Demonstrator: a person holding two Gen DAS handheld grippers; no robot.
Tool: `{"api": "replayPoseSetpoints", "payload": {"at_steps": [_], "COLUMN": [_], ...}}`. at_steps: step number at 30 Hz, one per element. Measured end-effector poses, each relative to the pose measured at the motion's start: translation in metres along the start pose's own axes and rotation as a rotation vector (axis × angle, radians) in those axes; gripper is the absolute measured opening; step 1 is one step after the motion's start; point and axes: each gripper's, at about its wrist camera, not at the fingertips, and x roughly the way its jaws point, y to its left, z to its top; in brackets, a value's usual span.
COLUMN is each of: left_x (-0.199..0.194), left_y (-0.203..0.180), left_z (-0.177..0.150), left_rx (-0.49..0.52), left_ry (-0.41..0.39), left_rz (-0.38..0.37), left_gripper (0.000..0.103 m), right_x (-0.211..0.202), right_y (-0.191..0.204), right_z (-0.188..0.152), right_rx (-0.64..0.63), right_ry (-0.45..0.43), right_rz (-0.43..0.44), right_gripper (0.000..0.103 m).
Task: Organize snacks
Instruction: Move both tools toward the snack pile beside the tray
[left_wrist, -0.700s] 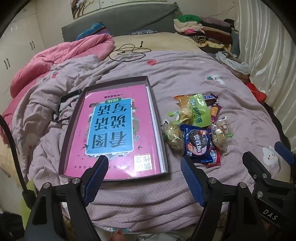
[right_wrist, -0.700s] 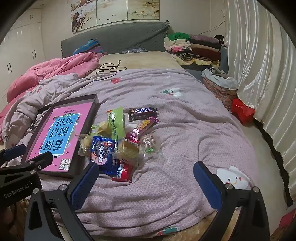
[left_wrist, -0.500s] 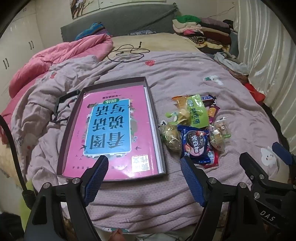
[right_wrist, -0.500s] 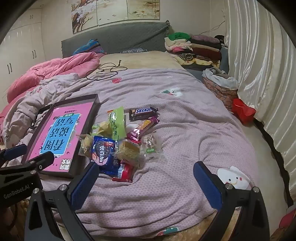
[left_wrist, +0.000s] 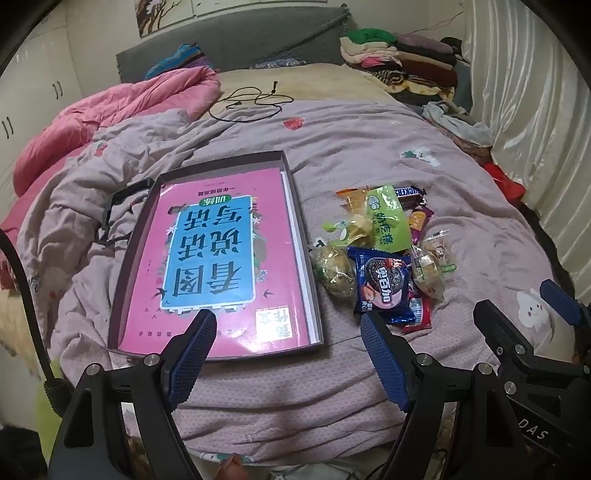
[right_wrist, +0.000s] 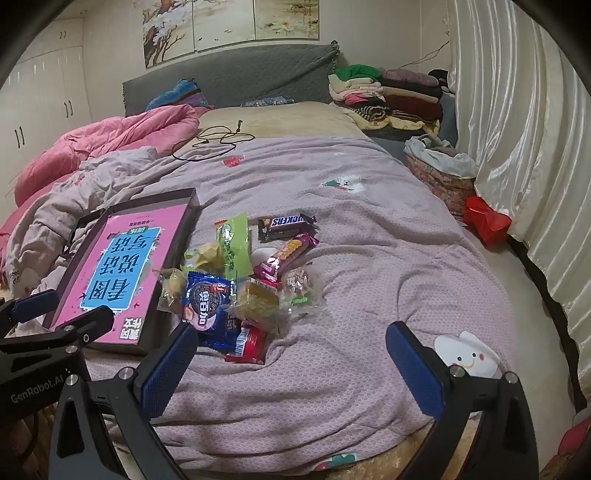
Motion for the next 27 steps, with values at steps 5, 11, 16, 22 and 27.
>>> {"api": "replayPoseSetpoints", "payload": {"at_steps": [5,11,16,22,27], "left_x": [0.0007,0.0014,0.0015,0.0014,0.0029], "left_y": [0.0001,-0.0009,-0.0019,-0.002,-0.003], "left_z": [0.0004,-0.0001,-0.0012,-0.0013,-0.0008], "left_rx": [0.002,0.008,0.009,0.011,0.014], "left_ry": [0.003,0.001,0.0,0.0,0.003], "left_rz": [-0.002,-0.002,-0.003,-0.005,-0.011], "left_gripper": [0.081,0.081,0.081,0.081,0.081], "right_x": [0.0003,-0.0017,-0.0013,0.0026,0.0046], "right_y": [0.0047,0.003,0.0026,-0.002,-0.003], "right_z": [0.0007,0.0003,-0.0009,-0.0018,-0.0042], "right_rx": [0.003,0.002,0.001,0.006,0.006], "right_ry": [0.002,0.0,0.002,0.004,0.008], "right_rz": [-0.002,-0.001,-0.001,0.003,0.005], "right_gripper": [0.103,0.103,0.103,0.103,0.103]}}
